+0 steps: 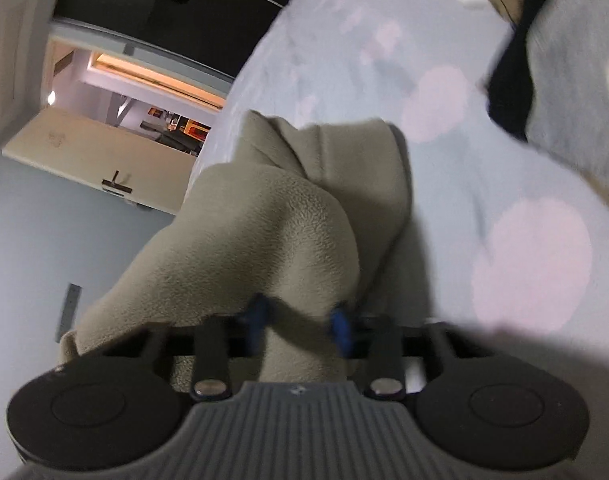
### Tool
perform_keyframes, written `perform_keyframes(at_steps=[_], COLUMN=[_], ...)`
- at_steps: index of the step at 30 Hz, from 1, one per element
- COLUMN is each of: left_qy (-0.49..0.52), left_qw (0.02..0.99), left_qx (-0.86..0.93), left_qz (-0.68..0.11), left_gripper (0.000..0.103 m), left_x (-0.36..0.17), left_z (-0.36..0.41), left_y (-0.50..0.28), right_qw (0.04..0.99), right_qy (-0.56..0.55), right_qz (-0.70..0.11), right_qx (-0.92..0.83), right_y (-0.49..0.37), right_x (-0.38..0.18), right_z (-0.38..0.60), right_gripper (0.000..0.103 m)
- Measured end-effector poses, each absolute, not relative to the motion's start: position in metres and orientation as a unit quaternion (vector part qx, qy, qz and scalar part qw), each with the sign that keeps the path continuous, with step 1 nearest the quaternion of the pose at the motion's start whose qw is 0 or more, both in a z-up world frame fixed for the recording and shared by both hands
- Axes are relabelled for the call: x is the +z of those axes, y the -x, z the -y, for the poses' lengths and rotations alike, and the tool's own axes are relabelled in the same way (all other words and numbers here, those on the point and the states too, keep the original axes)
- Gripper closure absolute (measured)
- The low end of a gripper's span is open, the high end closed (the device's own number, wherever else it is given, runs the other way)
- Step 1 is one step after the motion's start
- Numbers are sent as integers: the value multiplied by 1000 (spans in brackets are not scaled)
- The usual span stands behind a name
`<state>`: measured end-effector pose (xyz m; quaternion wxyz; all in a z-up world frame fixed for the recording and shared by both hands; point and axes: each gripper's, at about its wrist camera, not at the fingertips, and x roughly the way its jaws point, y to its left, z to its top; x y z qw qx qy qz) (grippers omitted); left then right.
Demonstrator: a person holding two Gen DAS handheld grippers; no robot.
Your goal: Fold clothes
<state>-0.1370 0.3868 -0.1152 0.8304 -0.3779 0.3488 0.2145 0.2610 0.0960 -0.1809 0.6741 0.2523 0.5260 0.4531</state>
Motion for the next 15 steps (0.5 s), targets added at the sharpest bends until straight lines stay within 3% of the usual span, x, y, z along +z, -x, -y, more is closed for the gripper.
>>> perform_keyframes(at_steps=[6, 15], left_qy=[355, 355], left_qw=[857, 886], left_qx=[214, 225], left_qz=[-308, -195], left_gripper=[94, 95], left_x=[-82, -7], left_z=[-383, -397], left_y=[145, 174], right_qw=[738, 822], right_qy=[-192, -142], right_qz=[-465, -326], right_qx=[450, 444], right_y=[-239, -214], right_x=[-105, 59], right_z=[-93, -71], right_gripper=[85, 87])
